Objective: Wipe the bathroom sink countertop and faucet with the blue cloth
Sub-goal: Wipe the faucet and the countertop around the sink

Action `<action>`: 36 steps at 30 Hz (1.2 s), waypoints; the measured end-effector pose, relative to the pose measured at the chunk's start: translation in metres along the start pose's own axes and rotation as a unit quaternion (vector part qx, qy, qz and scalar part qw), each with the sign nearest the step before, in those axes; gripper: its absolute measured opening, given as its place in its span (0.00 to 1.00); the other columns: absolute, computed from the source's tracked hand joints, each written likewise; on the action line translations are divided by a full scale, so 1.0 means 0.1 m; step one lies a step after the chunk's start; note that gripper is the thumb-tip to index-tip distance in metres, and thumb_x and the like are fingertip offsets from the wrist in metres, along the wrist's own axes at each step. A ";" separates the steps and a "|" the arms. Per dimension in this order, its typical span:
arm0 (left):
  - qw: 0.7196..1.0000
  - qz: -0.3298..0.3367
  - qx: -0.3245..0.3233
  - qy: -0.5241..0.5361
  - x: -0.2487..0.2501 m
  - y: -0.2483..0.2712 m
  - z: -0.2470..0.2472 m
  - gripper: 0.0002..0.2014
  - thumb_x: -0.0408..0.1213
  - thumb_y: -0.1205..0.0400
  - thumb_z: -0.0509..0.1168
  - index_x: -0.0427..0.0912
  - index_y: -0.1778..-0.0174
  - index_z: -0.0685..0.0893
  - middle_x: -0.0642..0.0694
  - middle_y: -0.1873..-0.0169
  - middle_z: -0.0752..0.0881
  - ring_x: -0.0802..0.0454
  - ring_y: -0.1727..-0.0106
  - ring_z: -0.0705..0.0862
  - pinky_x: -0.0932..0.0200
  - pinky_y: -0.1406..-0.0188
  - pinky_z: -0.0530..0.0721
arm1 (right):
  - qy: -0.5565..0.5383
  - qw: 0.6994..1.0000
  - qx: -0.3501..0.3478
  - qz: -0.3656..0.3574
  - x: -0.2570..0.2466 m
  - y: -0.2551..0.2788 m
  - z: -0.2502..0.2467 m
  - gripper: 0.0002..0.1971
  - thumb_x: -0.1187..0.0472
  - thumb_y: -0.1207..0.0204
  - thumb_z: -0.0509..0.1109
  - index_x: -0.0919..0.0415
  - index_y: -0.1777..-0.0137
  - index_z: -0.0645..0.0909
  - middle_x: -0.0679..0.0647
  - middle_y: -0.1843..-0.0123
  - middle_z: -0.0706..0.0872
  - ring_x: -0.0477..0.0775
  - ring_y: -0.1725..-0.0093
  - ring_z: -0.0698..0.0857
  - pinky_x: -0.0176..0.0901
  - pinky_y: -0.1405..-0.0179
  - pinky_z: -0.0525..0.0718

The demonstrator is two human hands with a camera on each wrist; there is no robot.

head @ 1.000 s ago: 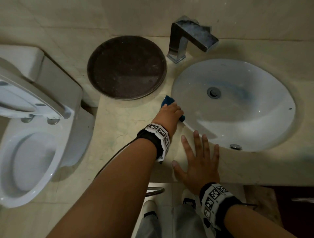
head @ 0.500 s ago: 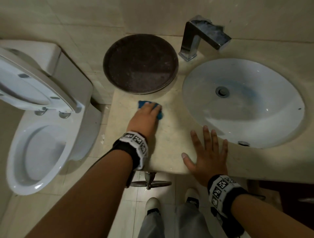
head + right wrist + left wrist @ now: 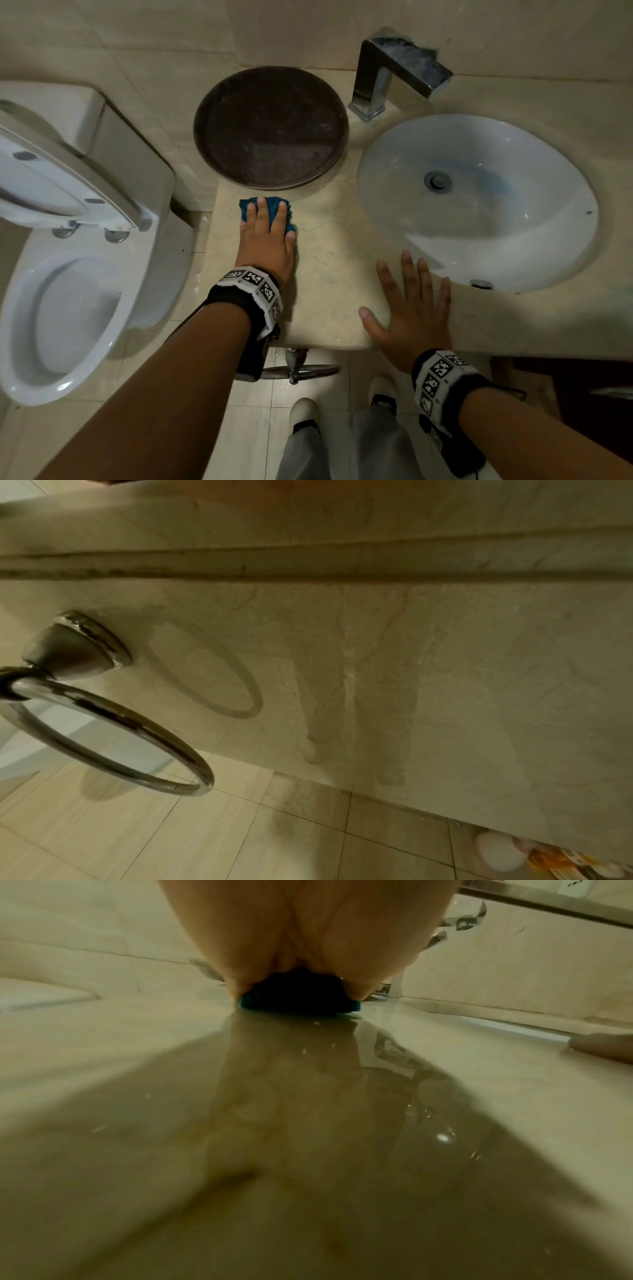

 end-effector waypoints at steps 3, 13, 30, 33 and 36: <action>1.000 0.026 -0.004 -0.009 0.16 -0.08 0.02 0.27 0.43 0.12 0.47 0.45 0.17 0.48 0.37 0.17 0.45 0.40 0.17 0.43 0.48 0.19 0.42 | -0.005 1.000 0.007 -0.003 0.00 -0.01 0.02 0.41 0.28 0.32 0.45 0.38 0.20 0.38 0.50 0.16 0.34 0.55 0.18 0.36 0.67 0.23 0.34; 0.992 0.121 -0.027 -0.017 0.73 -0.28 0.16 0.27 0.42 0.13 0.48 0.46 0.17 0.49 0.40 0.17 0.45 0.42 0.17 0.43 0.47 0.19 0.42 | -0.002 1.000 0.011 -0.004 -0.01 -0.01 0.02 0.42 0.29 0.31 0.49 0.41 0.18 0.41 0.51 0.16 0.35 0.56 0.17 0.36 0.69 0.23 0.37; 0.975 0.186 -0.111 -0.043 1.02 -0.35 0.17 0.26 0.41 0.13 0.51 0.50 0.18 0.54 0.43 0.17 0.45 0.43 0.16 0.43 0.47 0.20 0.44 | 0.000 1.000 0.008 -0.002 -0.01 -0.02 0.03 0.42 0.29 0.32 0.48 0.41 0.19 0.41 0.52 0.16 0.35 0.56 0.18 0.35 0.68 0.23 0.35; 0.977 0.170 -0.119 -0.057 1.00 -0.27 0.15 0.26 0.43 0.12 0.49 0.50 0.17 0.50 0.42 0.17 0.44 0.43 0.16 0.43 0.49 0.19 0.42 | 0.001 1.000 0.009 0.001 -0.01 -0.03 0.04 0.42 0.29 0.33 0.49 0.40 0.19 0.40 0.52 0.16 0.36 0.57 0.18 0.36 0.68 0.23 0.35; 0.977 0.161 -0.125 -0.063 0.88 -0.14 0.14 0.27 0.42 0.11 0.47 0.48 0.17 0.47 0.41 0.17 0.43 0.43 0.17 0.42 0.51 0.19 0.41 | -0.005 1.000 0.001 -0.003 0.00 -0.02 0.05 0.42 0.29 0.32 0.47 0.39 0.20 0.37 0.51 0.17 0.32 0.56 0.18 0.34 0.68 0.23 0.33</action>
Point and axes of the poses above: each hand's wrist, its own y-axis away from the middle knuckle, its own z-axis out of the palm, x = y × z, the point moved 4 cm from there along -y, towards the middle knuckle
